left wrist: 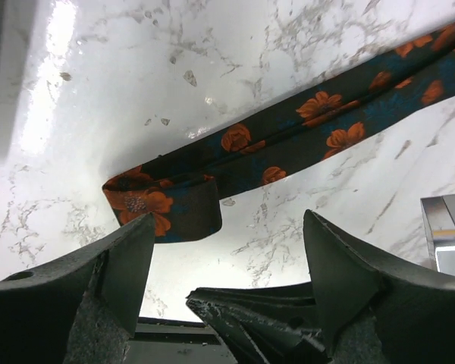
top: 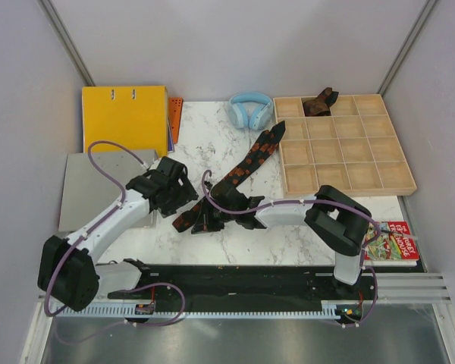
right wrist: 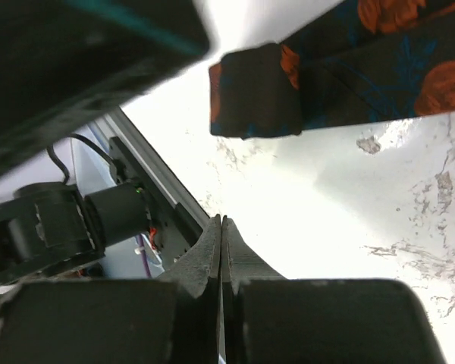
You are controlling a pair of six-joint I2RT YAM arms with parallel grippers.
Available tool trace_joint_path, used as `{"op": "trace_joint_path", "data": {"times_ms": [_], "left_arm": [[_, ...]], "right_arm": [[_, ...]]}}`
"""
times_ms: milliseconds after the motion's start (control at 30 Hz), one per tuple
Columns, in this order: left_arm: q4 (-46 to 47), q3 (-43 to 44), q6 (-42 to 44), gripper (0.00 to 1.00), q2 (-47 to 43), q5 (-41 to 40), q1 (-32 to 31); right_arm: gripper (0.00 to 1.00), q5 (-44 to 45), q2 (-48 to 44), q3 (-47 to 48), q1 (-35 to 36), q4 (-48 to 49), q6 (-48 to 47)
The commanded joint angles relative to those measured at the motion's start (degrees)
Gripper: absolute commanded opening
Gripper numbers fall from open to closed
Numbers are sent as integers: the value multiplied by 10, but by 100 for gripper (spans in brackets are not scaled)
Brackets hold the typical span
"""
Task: Roll the ties
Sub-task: Roll the tie at the center of the board.
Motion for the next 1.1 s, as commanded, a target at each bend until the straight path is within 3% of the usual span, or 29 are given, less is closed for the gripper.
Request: {"op": "trace_joint_path", "data": {"times_ms": [0, 333, 633, 1067], "left_arm": [[-29, -15, 16, 84, -74, -22, 34], [-30, -145, 2, 82, -285, -19, 73], [-35, -169, -5, 79, -297, -9, 73], [-2, -204, -7, 68, -283, 3, 66]], "right_arm": [[0, 11, -22, 39, -6, -20, -16], [0, -10, 30, 103, -28, -31, -23], [0, -28, 81, 147, -41, -35, -27], [0, -39, 104, 108, -68, 0, -26]]}}
